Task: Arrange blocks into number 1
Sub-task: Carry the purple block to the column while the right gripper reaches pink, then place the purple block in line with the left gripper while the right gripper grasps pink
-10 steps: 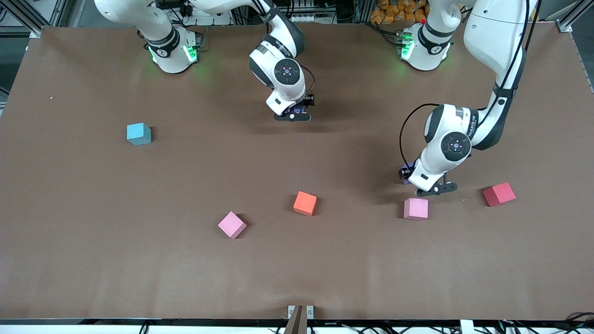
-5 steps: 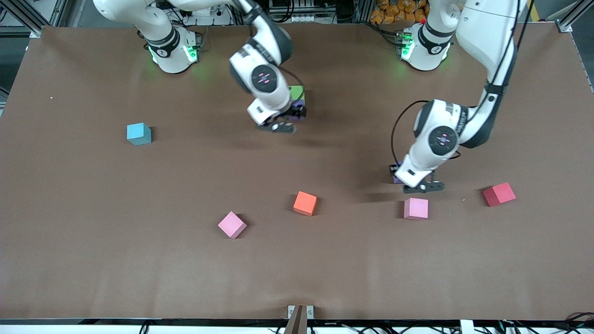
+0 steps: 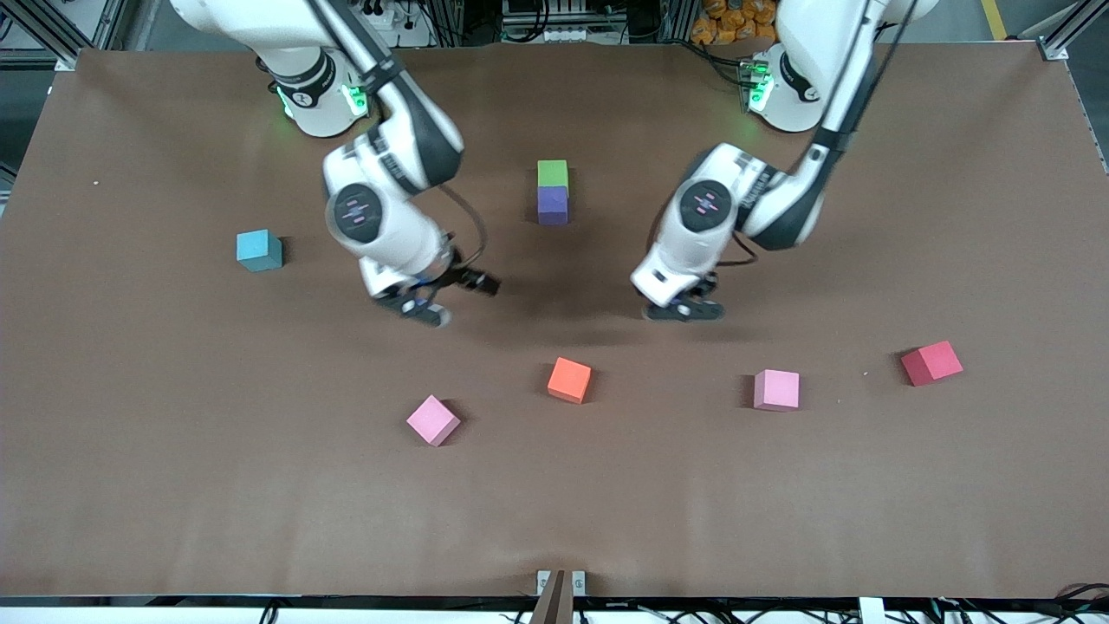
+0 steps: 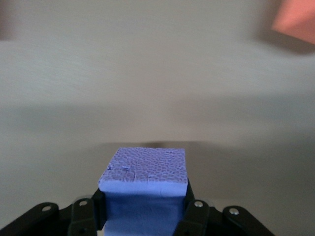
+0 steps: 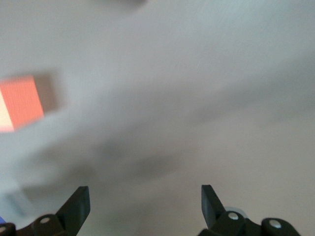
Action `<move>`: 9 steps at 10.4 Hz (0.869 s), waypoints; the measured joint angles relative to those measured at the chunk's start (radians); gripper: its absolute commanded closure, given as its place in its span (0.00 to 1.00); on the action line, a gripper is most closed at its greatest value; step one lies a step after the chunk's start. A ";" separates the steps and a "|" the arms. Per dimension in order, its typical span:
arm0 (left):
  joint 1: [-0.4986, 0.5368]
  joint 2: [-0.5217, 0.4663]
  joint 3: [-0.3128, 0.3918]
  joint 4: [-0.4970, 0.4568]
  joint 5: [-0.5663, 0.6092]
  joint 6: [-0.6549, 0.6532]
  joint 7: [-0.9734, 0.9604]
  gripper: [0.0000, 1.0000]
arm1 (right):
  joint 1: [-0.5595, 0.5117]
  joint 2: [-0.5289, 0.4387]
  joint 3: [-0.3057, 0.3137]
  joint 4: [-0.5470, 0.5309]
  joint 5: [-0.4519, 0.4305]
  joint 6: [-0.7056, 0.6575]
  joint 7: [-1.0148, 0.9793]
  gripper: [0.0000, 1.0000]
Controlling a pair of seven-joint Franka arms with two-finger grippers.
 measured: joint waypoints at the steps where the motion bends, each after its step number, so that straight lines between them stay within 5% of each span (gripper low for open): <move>1: -0.039 0.005 -0.006 0.024 -0.039 -0.001 -0.034 1.00 | -0.048 0.006 -0.004 0.017 -0.005 0.000 -0.002 0.00; 9: -0.235 0.154 -0.008 0.209 -0.119 -0.003 -0.249 1.00 | -0.104 0.305 -0.074 0.412 -0.008 -0.031 0.179 0.00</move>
